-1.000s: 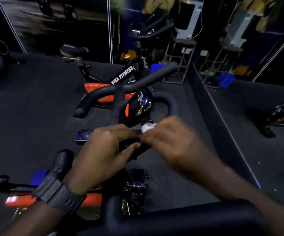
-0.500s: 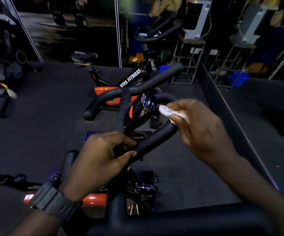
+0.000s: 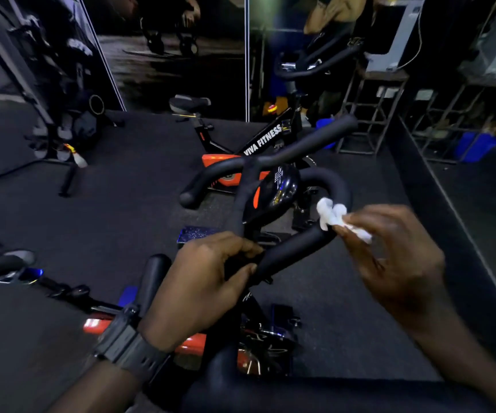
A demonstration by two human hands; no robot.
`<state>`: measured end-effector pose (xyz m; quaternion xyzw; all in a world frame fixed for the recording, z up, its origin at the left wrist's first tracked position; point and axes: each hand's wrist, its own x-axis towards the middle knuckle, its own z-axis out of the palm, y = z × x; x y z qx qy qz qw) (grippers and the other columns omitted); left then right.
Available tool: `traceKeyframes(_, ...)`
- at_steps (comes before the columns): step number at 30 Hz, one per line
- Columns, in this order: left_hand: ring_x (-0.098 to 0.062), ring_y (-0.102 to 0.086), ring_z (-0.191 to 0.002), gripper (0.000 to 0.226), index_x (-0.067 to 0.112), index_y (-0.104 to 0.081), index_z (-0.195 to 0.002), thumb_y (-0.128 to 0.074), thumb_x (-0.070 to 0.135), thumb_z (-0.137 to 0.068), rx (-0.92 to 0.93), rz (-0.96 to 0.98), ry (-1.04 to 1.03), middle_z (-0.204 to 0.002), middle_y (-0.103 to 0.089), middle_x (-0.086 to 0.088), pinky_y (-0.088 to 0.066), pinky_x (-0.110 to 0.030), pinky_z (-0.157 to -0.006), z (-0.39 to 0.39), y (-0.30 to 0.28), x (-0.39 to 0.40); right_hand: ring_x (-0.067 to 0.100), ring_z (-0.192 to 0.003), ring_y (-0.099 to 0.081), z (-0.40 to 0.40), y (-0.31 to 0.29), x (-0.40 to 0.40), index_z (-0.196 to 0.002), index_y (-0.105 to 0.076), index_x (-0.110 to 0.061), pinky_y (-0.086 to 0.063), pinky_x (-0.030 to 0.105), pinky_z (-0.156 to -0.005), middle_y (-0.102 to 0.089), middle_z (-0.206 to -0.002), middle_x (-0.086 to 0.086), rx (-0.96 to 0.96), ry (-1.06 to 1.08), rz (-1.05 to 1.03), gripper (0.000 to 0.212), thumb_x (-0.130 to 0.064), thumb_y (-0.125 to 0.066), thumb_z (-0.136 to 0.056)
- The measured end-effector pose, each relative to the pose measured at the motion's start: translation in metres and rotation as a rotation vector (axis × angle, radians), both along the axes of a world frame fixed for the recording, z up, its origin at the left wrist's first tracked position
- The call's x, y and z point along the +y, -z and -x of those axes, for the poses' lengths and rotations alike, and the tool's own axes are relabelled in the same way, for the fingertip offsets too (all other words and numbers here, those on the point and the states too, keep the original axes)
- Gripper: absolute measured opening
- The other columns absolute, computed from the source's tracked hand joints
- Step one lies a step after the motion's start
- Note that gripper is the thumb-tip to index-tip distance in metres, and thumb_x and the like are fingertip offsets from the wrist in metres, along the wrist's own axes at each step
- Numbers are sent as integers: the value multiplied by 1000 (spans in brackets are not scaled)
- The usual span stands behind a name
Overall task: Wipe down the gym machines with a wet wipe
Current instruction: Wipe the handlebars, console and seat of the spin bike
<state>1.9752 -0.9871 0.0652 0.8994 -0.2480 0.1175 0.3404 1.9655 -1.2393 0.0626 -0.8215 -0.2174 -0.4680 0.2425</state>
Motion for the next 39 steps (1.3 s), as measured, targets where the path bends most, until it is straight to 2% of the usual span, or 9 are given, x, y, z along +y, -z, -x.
traceKeyframes(5, 8, -62, -87, 22, 23, -77, -98, -71, 17, -77, -15, -11, -37, -90, -67, 20, -43, -6, -81, 6, -4, -9, 12, -95, -57, 6, 35, 58, -104, -64, -14, -47, 23, -83, -50, -104, -2, 110, -20, -858, 25, 1, -69, -85)
traceKeyframes(10, 4, -64, -90, 25, 22, -77, -102, -76, 15, -78, -33, -34, -138, -95, -69, 16, -43, -7, -83, 21, -4, -19, 15, -82, -54, 17, 62, 85, -82, -59, -28, -45, 26, -74, -53, -91, 12, 348, -229, -1210, 26, -3, -66, -82)
traceKeyframes(16, -1, -65, -84, 25, 22, -78, -100, -74, 18, -75, -63, -28, -251, -91, -71, 12, -47, -14, -77, 30, -3, -30, 16, -83, -57, 23, 82, 121, -90, -62, -28, -44, 36, -82, -64, -86, 3, 732, -506, -1598, 17, -19, -66, -76)
traceKeyframes(19, -5, -66, -82, 27, 27, -77, -102, -76, 19, -76, -64, -63, -299, -88, -69, 12, -48, -22, -73, 31, 0, -33, 22, -91, -62, 17, 82, 129, -96, -62, -24, -46, 42, -87, -69, -95, 8, 876, -532, -1616, 29, -6, -54, -75)
traceKeyframes(22, -6, -65, -82, 28, 30, -76, -104, -72, 22, -77, -61, -53, -316, -87, -68, 12, -50, -28, -72, 32, 3, -35, 23, -101, -65, 13, 74, 124, -104, -64, -17, -51, 34, -89, -70, -106, 9, 975, -533, -1476, 41, 13, -46, -83)
traceKeyframes(25, -12, -66, -81, 27, 31, -75, -103, -67, 28, -77, -47, -24, -340, -85, -67, 10, -52, -34, -70, 36, 1, -40, 14, -75, -68, 3, 64, 91, -87, -72, -10, -55, 21, -67, -72, -83, 8, 1088, -731, -1528, 48, 25, -39, -80)
traceKeyframes(29, -15, -65, -87, 25, 29, -75, -105, -74, 27, -80, -55, -63, -433, -86, -62, 14, -50, -32, -72, 40, -7, -56, 12, -73, -64, -17, 56, 58, -96, -64, -1, -55, 20, -69, -69, -82, 7, 1069, -980, -1634, 30, 15, -42, -84)
traceKeyframes(34, -12, -64, -92, 25, 33, -74, -105, -71, 33, -80, -64, -101, -464, -94, -64, 16, -52, -35, -77, 35, -22, -89, 16, -85, -68, -51, 42, 23, -96, -71, -6, -55, 25, -76, -73, -94, 8, 1283, -1253, -1252, 34, 11, -47, -80)
traceKeyframes(39, -5, -65, -91, 33, 34, -75, -103, -65, 49, -75, -49, -80, -613, -97, -67, 18, -53, -35, -79, 35, -37, -126, 17, -91, -68, -81, 44, 4, -99, -75, -13, -54, 24, -74, -72, -103, 7, 1405, -1521, -1164, 37, -8, -81, -62)
